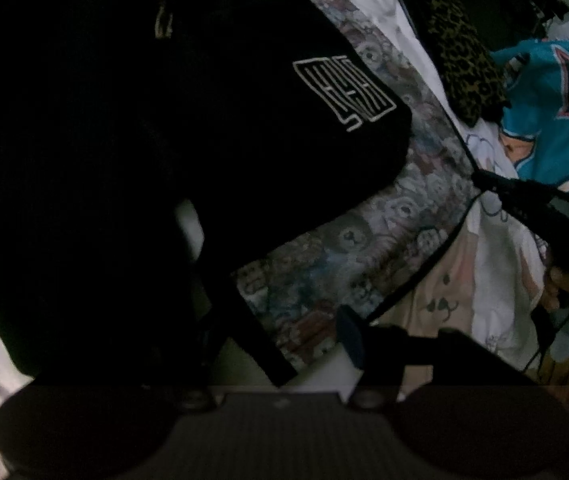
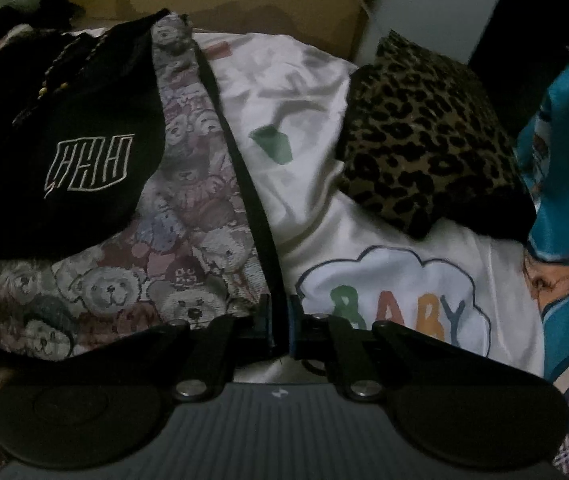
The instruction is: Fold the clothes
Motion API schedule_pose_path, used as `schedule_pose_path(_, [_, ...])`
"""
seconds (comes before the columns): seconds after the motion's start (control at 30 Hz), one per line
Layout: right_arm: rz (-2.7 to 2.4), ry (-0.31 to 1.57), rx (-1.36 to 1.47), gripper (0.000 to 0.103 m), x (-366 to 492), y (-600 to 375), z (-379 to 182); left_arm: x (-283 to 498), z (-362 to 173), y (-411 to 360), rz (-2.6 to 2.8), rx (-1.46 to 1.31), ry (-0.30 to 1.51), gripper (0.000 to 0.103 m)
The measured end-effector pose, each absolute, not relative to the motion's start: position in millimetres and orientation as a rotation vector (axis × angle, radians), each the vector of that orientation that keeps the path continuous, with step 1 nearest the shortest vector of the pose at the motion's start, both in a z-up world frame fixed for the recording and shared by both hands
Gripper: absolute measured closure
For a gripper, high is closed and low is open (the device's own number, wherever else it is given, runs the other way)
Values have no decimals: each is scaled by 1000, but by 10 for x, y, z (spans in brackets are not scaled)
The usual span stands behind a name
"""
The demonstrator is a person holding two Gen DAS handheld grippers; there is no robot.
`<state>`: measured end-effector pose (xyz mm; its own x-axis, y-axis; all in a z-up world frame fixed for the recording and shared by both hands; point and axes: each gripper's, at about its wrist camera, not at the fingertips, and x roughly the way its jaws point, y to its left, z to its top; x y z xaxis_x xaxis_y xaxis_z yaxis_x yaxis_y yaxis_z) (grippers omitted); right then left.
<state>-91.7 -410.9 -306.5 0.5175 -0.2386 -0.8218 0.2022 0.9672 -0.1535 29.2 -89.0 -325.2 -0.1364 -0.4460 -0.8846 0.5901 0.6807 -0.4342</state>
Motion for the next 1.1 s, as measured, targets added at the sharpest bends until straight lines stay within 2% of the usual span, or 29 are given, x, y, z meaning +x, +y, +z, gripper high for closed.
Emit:
schedule_pose_path(0.33, [-334, 1039, 104, 99, -981, -4363, -3138, 322, -3255, -825, -909, 127, 1460, 39])
schedule_pose_path(0.53, [-313, 1014, 254, 95, -962, -4492, -3084, 327, -3282, -837, -904, 139, 1466, 39])
schedule_pose_path(0.57, [-302, 990, 258, 91, -961, -4497, -3041, 320, -3277, -845, -906, 147, 1463, 38])
schedule_pose_path(0.63, [-279, 948, 263, 75, -952, -4506, -2956, 310, -3273, -854, -908, 149, 1462, 36])
schedule_pose_path(0.67, [-270, 937, 264, 63, -938, -4510, -2927, 306, -3272, -857, -908, 146, 1463, 36])
schedule_pose_path(0.7, [-256, 932, 266, 60, -919, -4515, -2916, 303, -3273, -859, -907, 142, 1464, 36])
schedule_pose_path(0.9, [-216, 1041, 231, 60, -807, -4458, -3139, 278, -3272, -873, -908, 130, 1475, 39])
schedule_pose_path(1.03, [-204, 1048, 208, 63, -849, -4397, -3177, 269, -3276, -860, -943, 54, 1526, 53])
schedule_pose_path(1.07, [-201, 1048, 204, 67, -854, -4392, -3176, 261, -3273, -860, -945, 59, 1521, 53])
schedule_pose_path(1.1, [-201, 1047, 203, 78, -860, -4396, -3176, 252, -3272, -860, -945, 67, 1515, 53])
